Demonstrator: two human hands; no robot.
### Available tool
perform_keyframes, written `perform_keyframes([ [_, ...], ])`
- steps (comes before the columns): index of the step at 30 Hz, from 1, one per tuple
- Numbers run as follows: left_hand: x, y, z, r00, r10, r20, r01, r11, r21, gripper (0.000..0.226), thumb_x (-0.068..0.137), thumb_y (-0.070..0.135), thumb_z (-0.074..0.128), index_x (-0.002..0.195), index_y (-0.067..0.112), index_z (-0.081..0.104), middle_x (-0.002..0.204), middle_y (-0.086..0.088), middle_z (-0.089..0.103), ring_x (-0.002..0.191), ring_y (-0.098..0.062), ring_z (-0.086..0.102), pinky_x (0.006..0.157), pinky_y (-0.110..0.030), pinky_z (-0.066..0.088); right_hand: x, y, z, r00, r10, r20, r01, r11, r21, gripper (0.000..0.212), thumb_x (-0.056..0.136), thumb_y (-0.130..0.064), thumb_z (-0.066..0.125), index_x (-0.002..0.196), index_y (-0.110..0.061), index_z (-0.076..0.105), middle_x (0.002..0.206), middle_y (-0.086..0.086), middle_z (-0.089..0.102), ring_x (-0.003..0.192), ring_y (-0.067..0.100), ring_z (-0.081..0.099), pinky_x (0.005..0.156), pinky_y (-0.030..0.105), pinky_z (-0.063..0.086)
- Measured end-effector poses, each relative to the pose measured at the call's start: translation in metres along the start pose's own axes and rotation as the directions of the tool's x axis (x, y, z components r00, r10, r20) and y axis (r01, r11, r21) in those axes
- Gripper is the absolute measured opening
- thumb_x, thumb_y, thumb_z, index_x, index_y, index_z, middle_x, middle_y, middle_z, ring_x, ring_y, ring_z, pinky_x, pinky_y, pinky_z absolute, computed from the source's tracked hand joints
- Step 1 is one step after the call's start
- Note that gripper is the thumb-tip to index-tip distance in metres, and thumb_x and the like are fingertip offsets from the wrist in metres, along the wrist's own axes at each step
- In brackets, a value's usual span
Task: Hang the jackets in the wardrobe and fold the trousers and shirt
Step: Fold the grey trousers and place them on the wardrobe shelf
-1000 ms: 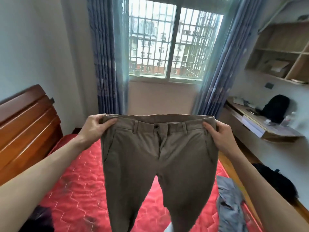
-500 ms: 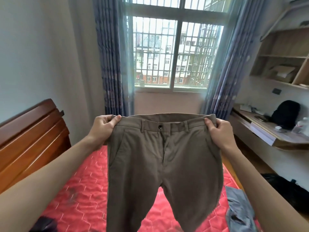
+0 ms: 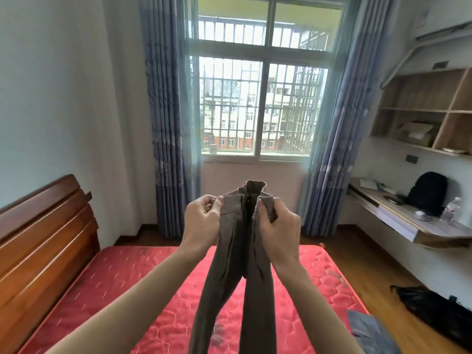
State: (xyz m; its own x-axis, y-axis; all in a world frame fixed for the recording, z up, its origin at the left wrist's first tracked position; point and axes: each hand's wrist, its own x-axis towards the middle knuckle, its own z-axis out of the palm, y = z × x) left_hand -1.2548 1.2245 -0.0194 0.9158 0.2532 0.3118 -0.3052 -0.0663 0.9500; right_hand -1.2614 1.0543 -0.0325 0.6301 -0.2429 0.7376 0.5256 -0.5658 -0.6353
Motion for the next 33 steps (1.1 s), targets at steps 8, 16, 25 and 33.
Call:
perform_keyframes([
  [8, -0.022, 0.008, 0.005, 1.000, -0.002, -0.005, 0.002, 0.991, -0.134, 0.027, 0.105, 0.021, 0.063, 0.082, 0.009, 0.070, 0.075, -0.013, 0.075, 0.064, -0.021, 0.064, 0.067, -0.050, 0.055, -0.037, -0.002, 0.027, 0.970, -0.222, 0.099, 0.208, 0.969, 0.130, 0.031, 0.110, -0.043, 0.041, 0.122, -0.029, 0.066, 0.098, -0.021, 0.062, 0.087, -0.003, 0.063, 0.075, 0.016, 0.047],
  [16, -0.038, -0.003, -0.004, 0.974, 0.214, 0.079, -0.202, 0.970, -0.136, 0.030, 0.093, 0.047, 0.075, 0.078, 0.022, 0.069, 0.068, 0.006, 0.066, 0.064, -0.006, 0.060, 0.060, -0.021, 0.050, -0.058, 0.003, 0.043, 0.952, -0.281, 0.123, 0.255, 0.948, 0.189, 0.046, 0.110, -0.034, 0.045, 0.156, -0.030, 0.045, 0.103, -0.012, 0.042, 0.092, 0.003, 0.056, 0.080, 0.018, 0.049],
  [25, -0.005, -0.020, -0.039, 0.982, 0.124, 0.140, -0.079, 0.952, -0.294, 0.015, 0.092, 0.022, 0.074, 0.086, 0.008, 0.074, 0.087, -0.008, 0.077, 0.081, -0.013, 0.071, 0.074, -0.024, 0.059, -0.032, 0.046, 0.025, 0.998, -0.031, 0.059, 0.014, 0.961, 0.276, 0.090, 0.084, -0.041, 0.081, 0.158, -0.019, 0.033, 0.156, -0.006, 0.039, 0.147, 0.018, 0.038, 0.118, 0.038, 0.038],
  [33, 0.020, -0.029, -0.060, 0.970, 0.154, 0.189, -0.143, 0.987, -0.067, 0.021, 0.099, 0.039, 0.069, 0.102, 0.018, 0.067, 0.088, 0.004, 0.073, 0.083, -0.007, 0.067, 0.079, -0.025, 0.053, -0.005, 0.055, 0.031, 0.880, 0.218, 0.423, -0.412, 0.794, 0.447, 0.032, 0.074, -0.038, 0.093, 0.090, -0.014, 0.080, 0.091, -0.001, 0.080, 0.085, 0.009, 0.070, 0.073, 0.025, 0.057],
])
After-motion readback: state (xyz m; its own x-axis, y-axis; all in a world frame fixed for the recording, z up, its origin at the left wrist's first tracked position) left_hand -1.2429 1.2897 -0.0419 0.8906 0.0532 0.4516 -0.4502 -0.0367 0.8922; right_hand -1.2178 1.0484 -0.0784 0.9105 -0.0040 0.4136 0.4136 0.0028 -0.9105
